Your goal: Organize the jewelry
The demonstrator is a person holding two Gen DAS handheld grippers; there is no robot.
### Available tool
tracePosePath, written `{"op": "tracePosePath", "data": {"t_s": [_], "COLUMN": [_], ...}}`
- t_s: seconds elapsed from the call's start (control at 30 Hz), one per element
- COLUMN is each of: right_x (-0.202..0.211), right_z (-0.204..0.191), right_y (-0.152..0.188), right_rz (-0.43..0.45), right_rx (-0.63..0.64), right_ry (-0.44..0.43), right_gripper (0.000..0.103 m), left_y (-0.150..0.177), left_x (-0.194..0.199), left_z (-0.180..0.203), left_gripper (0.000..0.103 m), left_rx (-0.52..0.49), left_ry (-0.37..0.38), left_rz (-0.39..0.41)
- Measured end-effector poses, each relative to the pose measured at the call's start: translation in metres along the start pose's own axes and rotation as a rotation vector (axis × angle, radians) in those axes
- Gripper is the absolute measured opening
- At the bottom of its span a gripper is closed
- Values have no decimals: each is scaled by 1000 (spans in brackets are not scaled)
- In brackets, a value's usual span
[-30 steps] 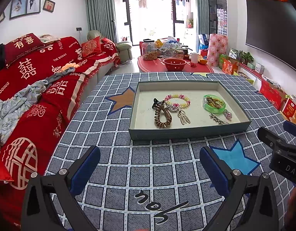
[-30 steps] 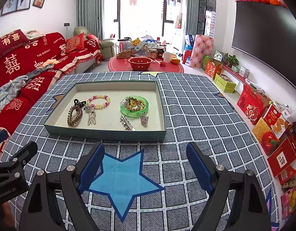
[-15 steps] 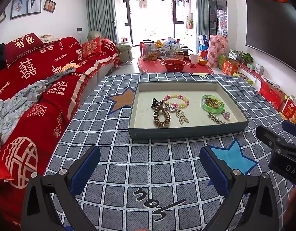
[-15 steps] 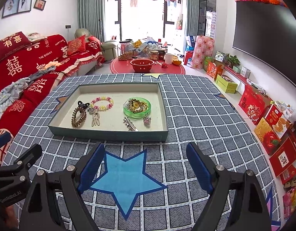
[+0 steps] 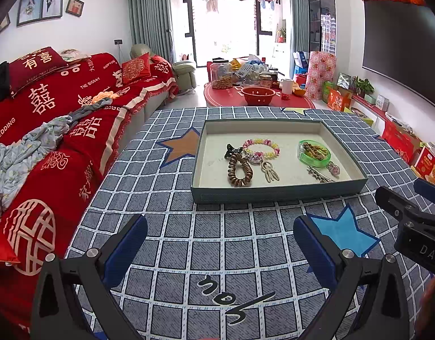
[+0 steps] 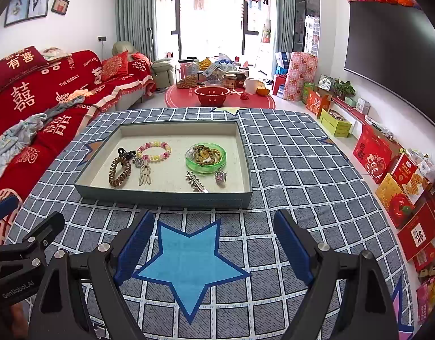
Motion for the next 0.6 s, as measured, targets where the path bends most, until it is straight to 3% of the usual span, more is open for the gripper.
{"op": "tracePosePath", "data": {"t_s": [0.6], "right_x": [-2], "right_z": [-5], "right_y": [1], "right_rz": [-7], "right_rx": [-1], "right_ry": [-11], "right_gripper": [89], "left_y": [1], "left_x": [-1], "left_z": [-2], "left_gripper": [103], "left_rx": [7], "left_ry": [-5], "left_rz": [-6]}}
Point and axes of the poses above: each gripper's, at about its wrist camera, not at the fingertips, and x roughly against the way its jaws point, z to its right, y to its underside, the point moved 3 cm from there along -x, roughly the way its jaws point, and after that the axes turned 15 degrees about z, right-handed, at the moved point
